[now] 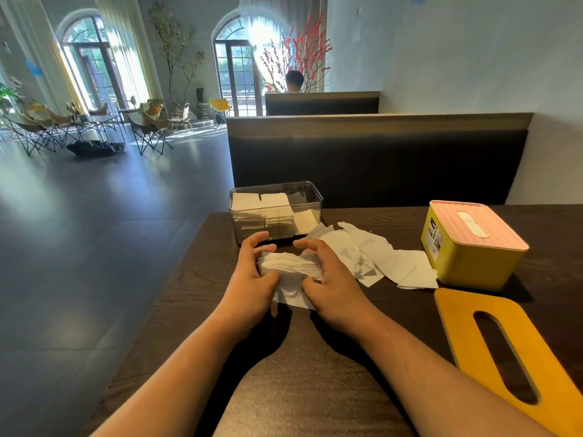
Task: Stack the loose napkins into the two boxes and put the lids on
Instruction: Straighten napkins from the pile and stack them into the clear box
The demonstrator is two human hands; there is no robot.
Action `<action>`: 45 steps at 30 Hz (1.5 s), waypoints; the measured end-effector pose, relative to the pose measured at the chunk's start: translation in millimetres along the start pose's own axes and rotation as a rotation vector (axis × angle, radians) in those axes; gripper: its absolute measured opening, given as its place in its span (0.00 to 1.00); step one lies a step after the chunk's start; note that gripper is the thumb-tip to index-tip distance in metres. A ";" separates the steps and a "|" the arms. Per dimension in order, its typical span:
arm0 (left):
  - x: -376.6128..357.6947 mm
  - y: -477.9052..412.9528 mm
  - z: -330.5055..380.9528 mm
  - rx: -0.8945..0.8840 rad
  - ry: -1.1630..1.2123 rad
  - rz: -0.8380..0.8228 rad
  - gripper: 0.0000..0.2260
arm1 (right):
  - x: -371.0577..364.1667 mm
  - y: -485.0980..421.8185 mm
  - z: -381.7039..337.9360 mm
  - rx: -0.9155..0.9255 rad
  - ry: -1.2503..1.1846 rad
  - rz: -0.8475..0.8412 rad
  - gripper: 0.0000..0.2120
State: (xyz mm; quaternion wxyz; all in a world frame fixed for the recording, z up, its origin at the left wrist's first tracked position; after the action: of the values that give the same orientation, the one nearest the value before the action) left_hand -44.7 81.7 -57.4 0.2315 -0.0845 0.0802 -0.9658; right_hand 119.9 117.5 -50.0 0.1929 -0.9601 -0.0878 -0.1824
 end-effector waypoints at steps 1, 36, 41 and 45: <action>-0.3 0.1 -0.3 0.013 0.028 -0.002 0.31 | 0.0 0.2 0.1 0.011 0.008 -0.006 0.30; -7.8 -2.6 -8.1 0.153 0.197 -0.085 0.23 | -6.5 -2.1 13.0 -0.132 0.009 -0.056 0.41; -8.8 -1.0 -4.4 0.096 0.069 -0.045 0.12 | -6.4 -1.7 12.8 -0.108 0.016 -0.041 0.33; -8.8 -0.3 -4.7 0.092 0.065 -0.001 0.13 | -4.7 -2.8 13.6 -0.073 0.020 0.044 0.29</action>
State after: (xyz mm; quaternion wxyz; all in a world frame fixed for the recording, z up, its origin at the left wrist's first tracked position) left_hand -38.0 86.6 -63.0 0.2318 -0.0424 0.0433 -0.9709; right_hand 119.2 125.1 -62.5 0.1628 -0.9663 -0.0580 -0.1907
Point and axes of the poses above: each hand's wrist, its own y-axis away from the middle knuckle, its own x-axis out of the back of the hand, z = x × y, the point moved 4 cm from there along -y, towards the middle knuckle, and after that the axes turned 14 degrees about z, right-handed, at the moved point
